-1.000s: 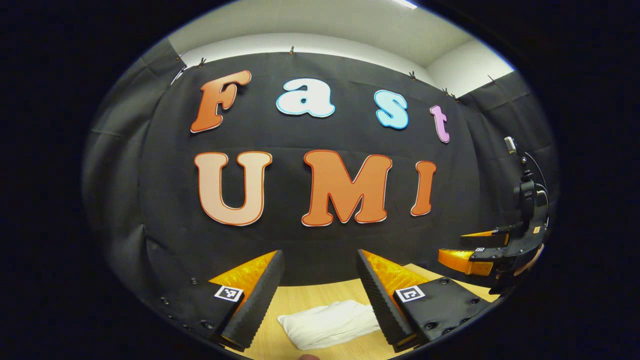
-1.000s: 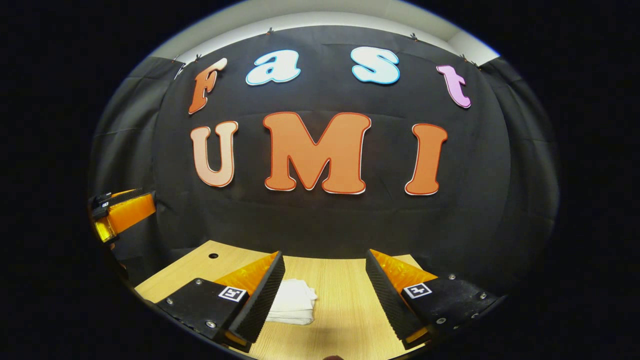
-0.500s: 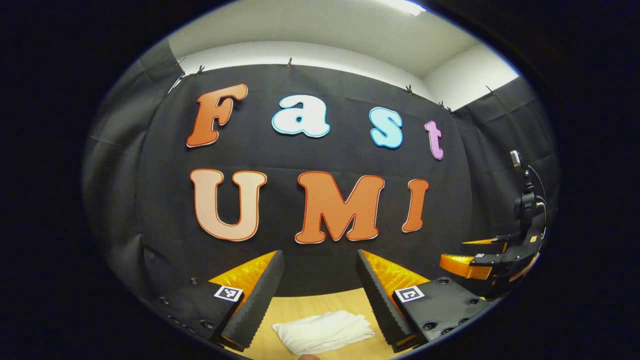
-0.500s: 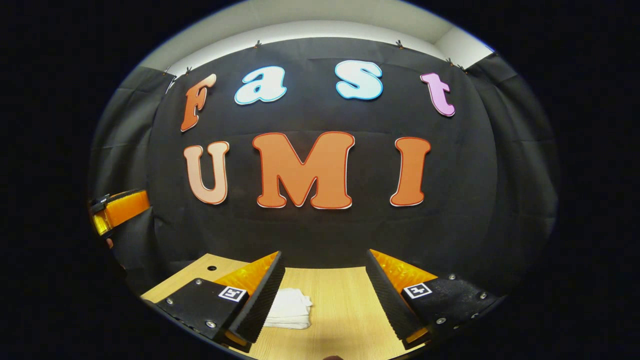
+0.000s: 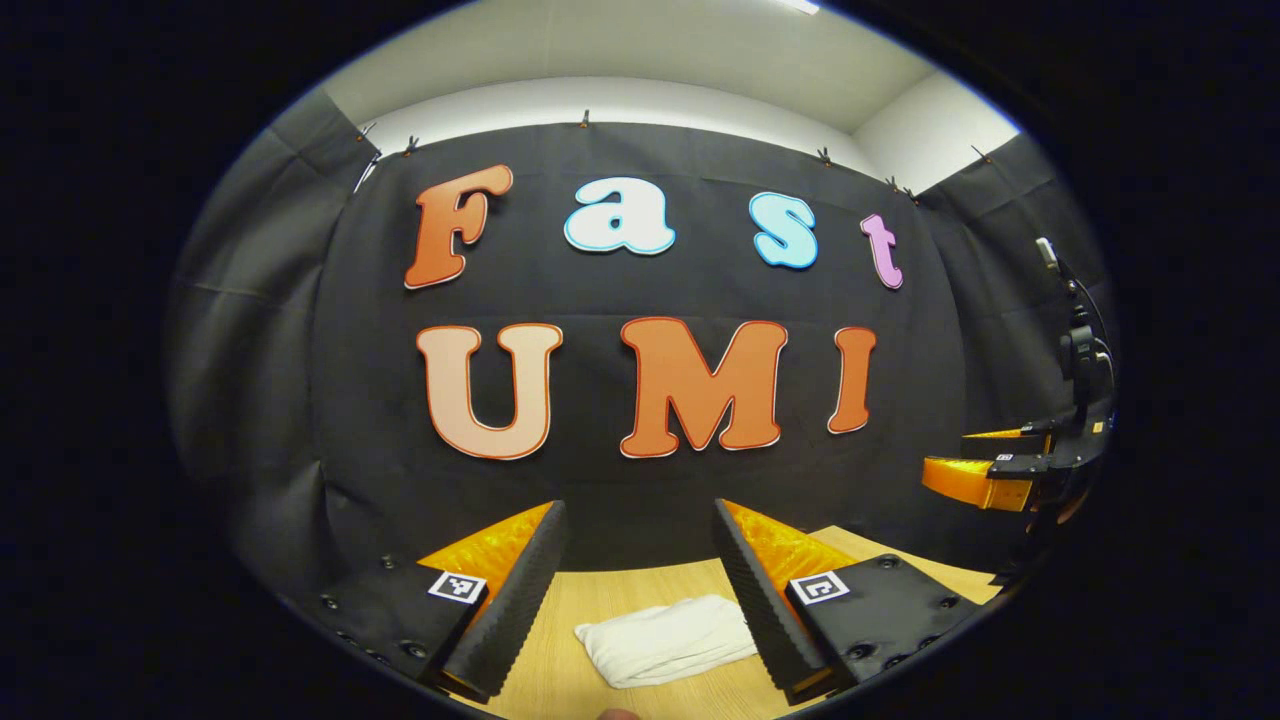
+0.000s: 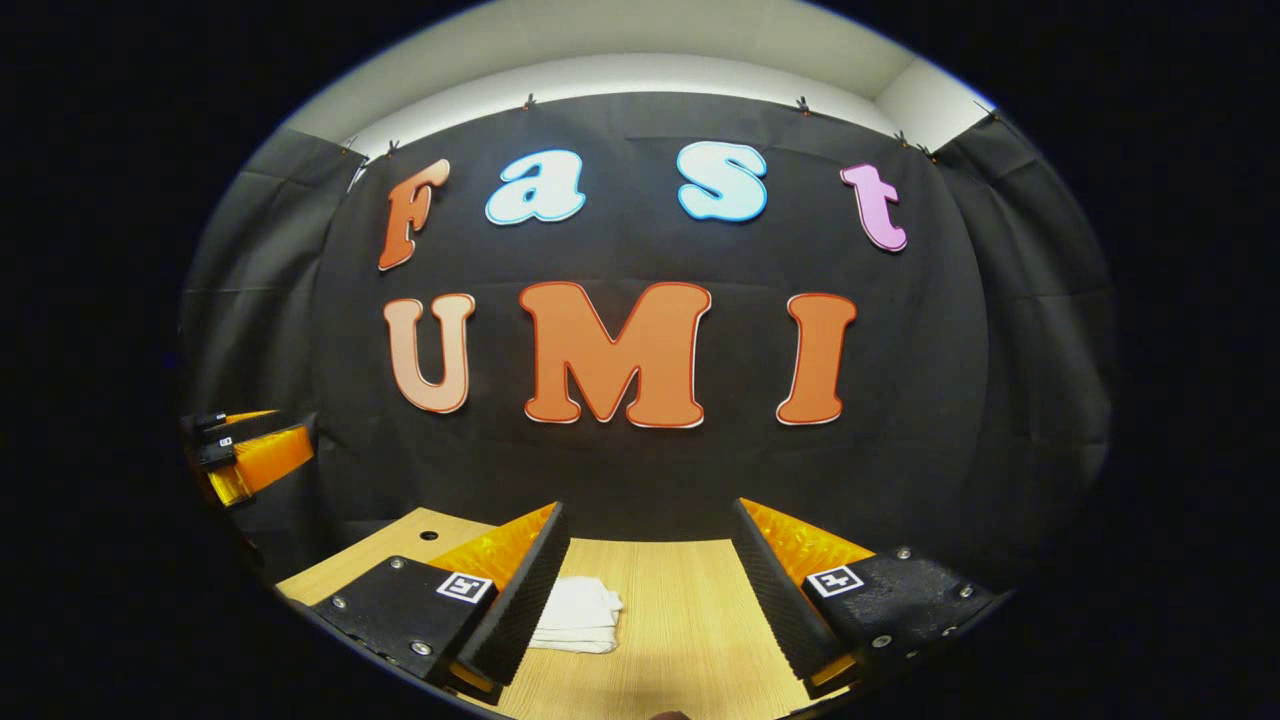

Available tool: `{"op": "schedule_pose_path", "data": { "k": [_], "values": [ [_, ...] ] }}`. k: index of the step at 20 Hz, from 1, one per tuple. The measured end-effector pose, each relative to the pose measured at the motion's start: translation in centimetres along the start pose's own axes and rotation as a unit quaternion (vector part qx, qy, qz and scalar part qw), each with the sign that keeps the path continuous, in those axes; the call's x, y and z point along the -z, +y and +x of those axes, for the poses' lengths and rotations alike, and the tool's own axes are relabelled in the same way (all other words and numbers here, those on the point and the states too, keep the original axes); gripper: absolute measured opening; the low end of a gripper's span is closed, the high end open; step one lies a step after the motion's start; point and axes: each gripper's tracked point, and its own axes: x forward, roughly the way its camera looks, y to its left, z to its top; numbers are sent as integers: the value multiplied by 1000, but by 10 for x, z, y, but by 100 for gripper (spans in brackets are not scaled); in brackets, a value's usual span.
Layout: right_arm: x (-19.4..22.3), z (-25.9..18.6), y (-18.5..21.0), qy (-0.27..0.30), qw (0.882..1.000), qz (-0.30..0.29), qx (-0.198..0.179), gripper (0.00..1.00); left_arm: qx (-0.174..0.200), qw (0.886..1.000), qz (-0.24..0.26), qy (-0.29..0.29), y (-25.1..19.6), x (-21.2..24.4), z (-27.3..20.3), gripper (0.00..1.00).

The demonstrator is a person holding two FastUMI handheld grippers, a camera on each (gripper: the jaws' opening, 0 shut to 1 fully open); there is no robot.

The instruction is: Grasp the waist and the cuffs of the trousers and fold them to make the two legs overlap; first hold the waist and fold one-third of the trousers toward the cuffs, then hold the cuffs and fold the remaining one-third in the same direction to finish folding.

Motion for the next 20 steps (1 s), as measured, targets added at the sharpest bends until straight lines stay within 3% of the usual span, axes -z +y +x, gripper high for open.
{"op": "schedule_pose_path", "data": {
  "k": [2, 3, 7, 11, 12, 13, 20],
  "values": [
    [2, -7, -1, -8, 1000, -15, -16, 98, -17, 1000, 7, -5, -1, -1, -9, 97],
    [5, -9, -2, -7, 999, -22, -24, 98, -17, 1000, 8, -10, -6, 0, -14, 93],
    [12, -17, -13, -10, 998, -33, -56, 99, -38, 999, -8, -15, -24, 2, -19, 95],
    [15, -15, -26, -12, 998, -23, -65, 99, -58, 998, 1, -21, -29, 3, -16, 93],
    [15, -13, -28, -13, 998, -19, -66, 99, -60, 998, 6, -26, -30, 1, -16, 96],
    [16, -11, -29, -13, 998, -16, -65, 99, -60, 998, 12, -30, -30, -1, -17, 93],
    [13, -11, -21, -25, 998, -24, -46, 100, -43, 998, 23, -39, -19, 2, -5, 96]
  ]
}}
